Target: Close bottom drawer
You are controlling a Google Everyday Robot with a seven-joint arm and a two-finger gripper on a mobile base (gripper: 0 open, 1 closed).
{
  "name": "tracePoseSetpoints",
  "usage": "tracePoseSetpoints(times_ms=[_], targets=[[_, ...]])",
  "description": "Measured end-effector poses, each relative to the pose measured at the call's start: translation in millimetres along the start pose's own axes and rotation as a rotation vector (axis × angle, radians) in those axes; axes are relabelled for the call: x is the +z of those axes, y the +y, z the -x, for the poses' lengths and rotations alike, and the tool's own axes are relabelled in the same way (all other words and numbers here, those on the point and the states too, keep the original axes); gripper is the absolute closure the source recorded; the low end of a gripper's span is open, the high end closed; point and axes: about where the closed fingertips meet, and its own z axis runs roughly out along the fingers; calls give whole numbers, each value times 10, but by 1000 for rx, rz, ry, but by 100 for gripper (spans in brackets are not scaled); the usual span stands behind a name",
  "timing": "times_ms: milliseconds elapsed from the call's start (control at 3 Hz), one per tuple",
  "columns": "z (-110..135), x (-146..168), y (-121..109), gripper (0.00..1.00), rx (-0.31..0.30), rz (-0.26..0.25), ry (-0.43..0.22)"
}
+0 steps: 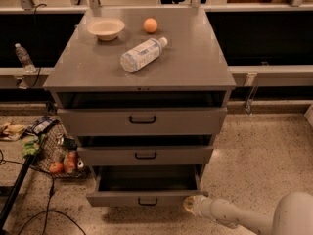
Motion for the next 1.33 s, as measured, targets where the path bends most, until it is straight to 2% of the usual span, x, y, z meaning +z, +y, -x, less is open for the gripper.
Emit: tracePoseSetpoints(times_ms=[333,667,1000,1333], targets=[[65,134,-299,100,-83,-81,-4],[103,312,-547,100,-136,-113,-24],[106,466,-808,100,-172,-127,-47],[86,556,-990,100,-168,-115,-81]])
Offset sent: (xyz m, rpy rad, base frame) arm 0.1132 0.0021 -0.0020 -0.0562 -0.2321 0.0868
